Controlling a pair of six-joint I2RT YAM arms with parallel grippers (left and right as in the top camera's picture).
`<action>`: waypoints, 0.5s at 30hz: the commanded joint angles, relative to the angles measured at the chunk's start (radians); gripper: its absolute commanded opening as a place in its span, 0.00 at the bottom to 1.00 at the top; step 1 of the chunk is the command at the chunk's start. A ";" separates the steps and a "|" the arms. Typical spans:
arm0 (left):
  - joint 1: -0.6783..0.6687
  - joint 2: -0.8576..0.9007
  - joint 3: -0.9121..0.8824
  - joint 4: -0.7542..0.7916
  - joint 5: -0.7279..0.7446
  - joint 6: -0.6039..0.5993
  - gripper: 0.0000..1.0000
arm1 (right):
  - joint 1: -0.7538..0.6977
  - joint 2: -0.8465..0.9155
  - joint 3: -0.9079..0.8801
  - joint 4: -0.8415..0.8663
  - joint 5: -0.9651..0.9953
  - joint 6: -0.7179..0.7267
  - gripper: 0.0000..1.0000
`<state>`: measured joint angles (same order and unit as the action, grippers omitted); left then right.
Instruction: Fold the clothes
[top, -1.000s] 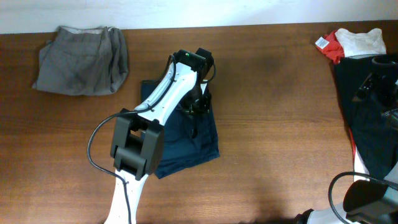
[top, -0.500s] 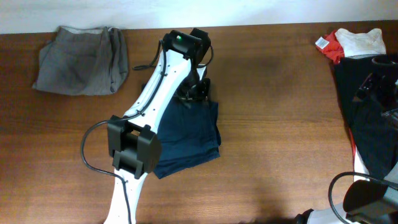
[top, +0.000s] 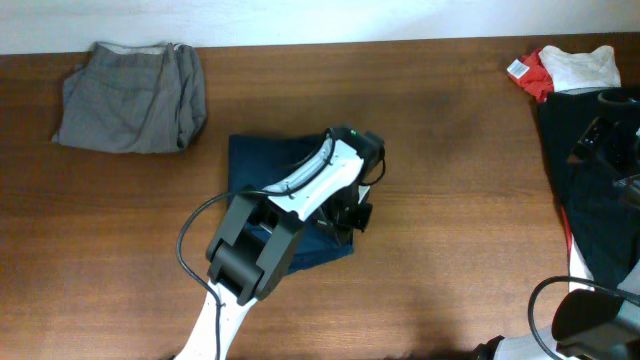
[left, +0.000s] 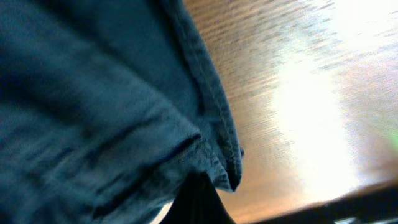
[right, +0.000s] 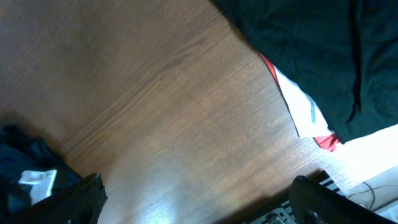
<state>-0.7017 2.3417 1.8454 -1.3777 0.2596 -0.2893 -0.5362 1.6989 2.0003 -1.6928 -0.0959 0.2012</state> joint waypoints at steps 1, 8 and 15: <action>-0.023 0.003 -0.091 0.095 0.048 -0.013 0.01 | 0.000 -0.008 -0.001 -0.005 0.002 -0.009 0.98; -0.003 -0.030 0.126 -0.093 0.047 0.006 0.01 | 0.000 -0.008 -0.001 -0.005 0.002 -0.009 0.99; 0.049 -0.115 0.431 -0.220 -0.133 0.054 0.99 | 0.000 -0.008 -0.001 -0.005 0.002 -0.009 0.98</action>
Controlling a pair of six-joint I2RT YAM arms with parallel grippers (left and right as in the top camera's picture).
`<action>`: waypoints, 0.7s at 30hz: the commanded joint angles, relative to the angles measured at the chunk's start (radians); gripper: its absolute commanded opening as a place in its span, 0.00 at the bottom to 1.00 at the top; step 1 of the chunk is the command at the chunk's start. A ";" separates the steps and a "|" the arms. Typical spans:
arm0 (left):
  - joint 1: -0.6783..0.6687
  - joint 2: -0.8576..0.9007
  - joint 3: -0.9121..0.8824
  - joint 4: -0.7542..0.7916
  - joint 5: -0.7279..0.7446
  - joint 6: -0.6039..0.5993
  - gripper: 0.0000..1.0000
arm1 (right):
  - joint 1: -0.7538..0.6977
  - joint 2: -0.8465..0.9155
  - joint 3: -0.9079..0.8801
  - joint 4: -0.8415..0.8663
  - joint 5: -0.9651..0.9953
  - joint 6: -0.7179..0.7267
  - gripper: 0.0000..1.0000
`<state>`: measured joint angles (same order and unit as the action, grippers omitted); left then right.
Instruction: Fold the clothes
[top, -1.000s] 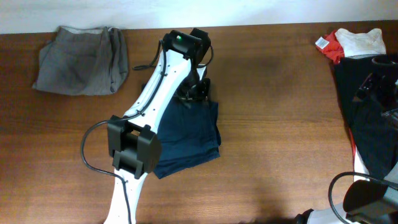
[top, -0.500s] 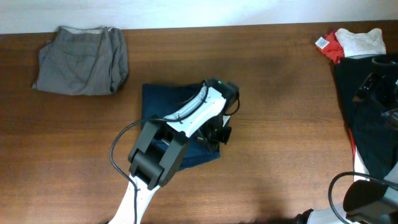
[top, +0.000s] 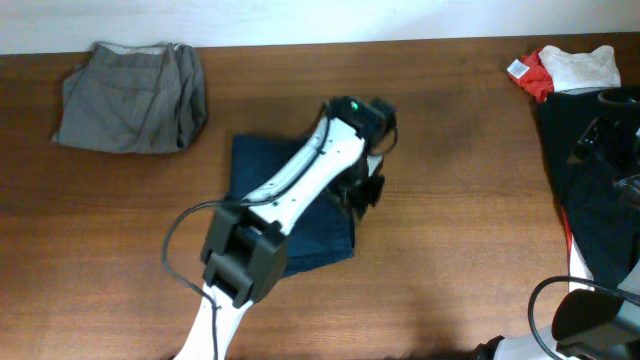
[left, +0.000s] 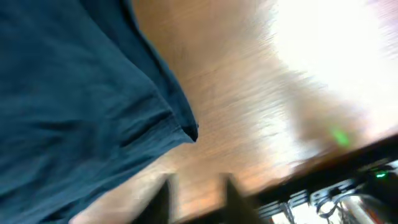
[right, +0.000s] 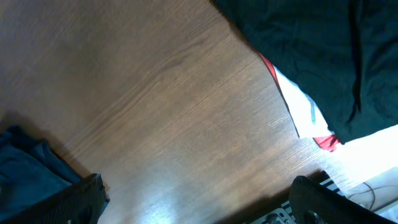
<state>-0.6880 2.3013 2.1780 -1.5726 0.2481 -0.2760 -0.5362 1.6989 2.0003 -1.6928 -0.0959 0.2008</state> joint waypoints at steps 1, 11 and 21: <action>0.050 -0.083 0.114 -0.036 -0.168 0.046 0.99 | 0.000 -0.008 -0.001 -0.005 0.002 -0.008 0.98; 0.460 -0.093 0.093 -0.099 -0.398 0.029 0.99 | 0.000 -0.008 -0.001 -0.005 0.002 -0.008 0.98; 0.879 -0.201 -0.113 -0.112 -0.034 0.229 0.99 | 0.000 -0.008 -0.001 -0.005 0.002 -0.008 0.98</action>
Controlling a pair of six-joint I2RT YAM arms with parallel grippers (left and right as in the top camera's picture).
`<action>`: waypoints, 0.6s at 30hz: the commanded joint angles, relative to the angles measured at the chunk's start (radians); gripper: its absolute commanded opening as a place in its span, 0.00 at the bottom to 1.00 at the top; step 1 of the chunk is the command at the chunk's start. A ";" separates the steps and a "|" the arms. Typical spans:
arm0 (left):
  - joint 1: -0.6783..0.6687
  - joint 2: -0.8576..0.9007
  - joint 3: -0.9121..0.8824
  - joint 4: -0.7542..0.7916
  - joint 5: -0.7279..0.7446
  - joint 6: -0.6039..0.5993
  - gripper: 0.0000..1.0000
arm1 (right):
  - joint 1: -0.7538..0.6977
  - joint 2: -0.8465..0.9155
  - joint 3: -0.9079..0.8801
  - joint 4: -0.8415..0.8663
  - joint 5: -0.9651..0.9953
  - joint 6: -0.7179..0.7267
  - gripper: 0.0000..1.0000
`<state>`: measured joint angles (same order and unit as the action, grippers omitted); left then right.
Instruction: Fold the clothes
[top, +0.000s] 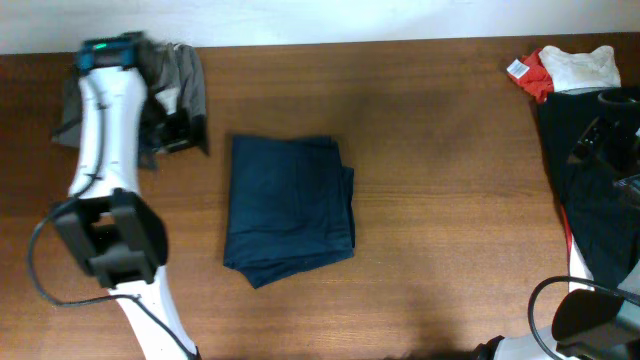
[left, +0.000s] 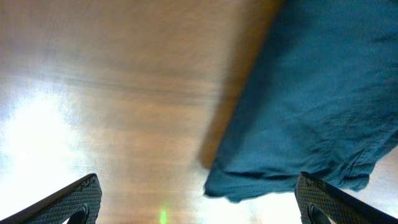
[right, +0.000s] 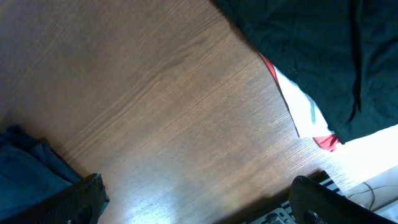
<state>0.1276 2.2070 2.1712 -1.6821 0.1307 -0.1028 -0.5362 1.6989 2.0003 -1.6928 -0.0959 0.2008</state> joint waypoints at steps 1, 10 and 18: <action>0.082 -0.132 -0.153 0.007 0.084 0.063 0.99 | 0.000 -0.008 -0.001 -0.005 0.002 -0.008 0.98; 0.137 -0.492 -0.773 0.483 0.317 0.119 0.99 | 0.000 -0.008 -0.001 -0.005 0.002 -0.008 0.98; 0.106 -0.448 -1.004 0.743 0.457 0.146 0.99 | 0.000 -0.008 -0.001 -0.005 0.002 -0.008 0.98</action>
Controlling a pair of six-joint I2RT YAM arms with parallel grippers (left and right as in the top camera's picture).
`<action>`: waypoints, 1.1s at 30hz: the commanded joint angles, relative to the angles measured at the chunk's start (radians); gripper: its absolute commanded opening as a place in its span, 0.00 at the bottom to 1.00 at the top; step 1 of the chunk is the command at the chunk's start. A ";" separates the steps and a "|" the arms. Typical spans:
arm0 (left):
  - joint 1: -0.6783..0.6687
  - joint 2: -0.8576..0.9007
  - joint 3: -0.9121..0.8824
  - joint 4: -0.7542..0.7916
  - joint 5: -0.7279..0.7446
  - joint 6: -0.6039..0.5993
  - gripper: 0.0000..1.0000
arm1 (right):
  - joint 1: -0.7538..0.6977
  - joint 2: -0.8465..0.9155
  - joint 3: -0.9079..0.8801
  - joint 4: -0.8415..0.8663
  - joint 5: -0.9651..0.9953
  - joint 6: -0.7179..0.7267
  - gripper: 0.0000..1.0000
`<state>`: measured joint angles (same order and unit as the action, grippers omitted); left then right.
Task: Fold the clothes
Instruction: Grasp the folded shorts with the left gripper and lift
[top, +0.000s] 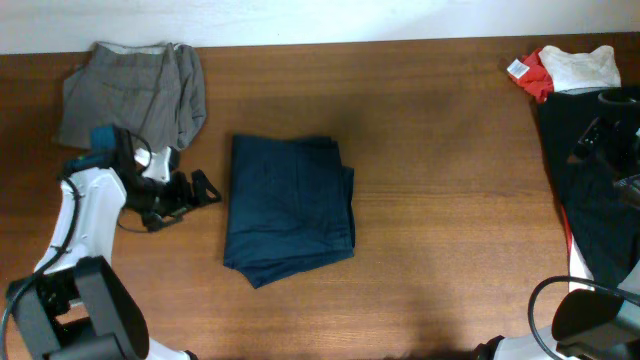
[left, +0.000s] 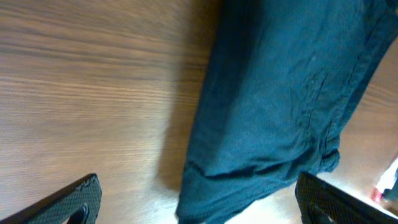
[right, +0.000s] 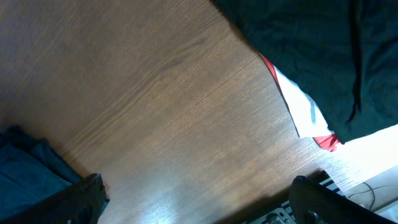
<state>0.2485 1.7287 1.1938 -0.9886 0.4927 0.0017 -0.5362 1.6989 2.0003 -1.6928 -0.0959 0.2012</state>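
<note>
A dark blue garment (top: 289, 208) lies folded into a rectangle on the wooden table (top: 440, 150); the left wrist view shows its edge (left: 280, 99). My left gripper (top: 190, 190) rests open just left of it, empty, with both fingertips (left: 81, 199) wide apart. A folded grey garment (top: 132, 95) lies at the back left. A black garment (top: 590, 190) is heaped at the right edge, and my right gripper (right: 199, 199) hangs open and empty beside it.
A red and white cloth (top: 568, 68) with a tag lies at the back right corner. In the right wrist view a white and red fabric edge (right: 298, 106) shows under the black garment (right: 311, 56).
My left arm moved from the grey garment at the back left down to just left of the blue garment. It stays open. The right arm and all clothes are unchanged.
My left arm first lay across the blue garment with its gripper at the right edge, pressing cloth. Then it stood at the garment's far right corner. Later it was open over the grey pile at the back left. Now it rests beside the folded blue garment.
</note>
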 joint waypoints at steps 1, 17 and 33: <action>-0.021 0.044 -0.027 0.079 0.092 0.045 0.99 | 0.000 -0.008 -0.001 -0.005 0.002 -0.009 0.98; -0.157 0.339 -0.027 0.195 0.200 0.128 0.95 | 0.000 -0.008 -0.001 -0.005 0.002 -0.009 0.99; -0.202 0.338 0.396 -0.015 -0.310 -0.005 0.01 | 0.000 -0.008 -0.001 -0.005 0.002 -0.009 0.98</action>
<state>0.0368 2.0583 1.4033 -0.9520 0.4034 0.0025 -0.5362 1.6989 2.0003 -1.6928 -0.0959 0.2008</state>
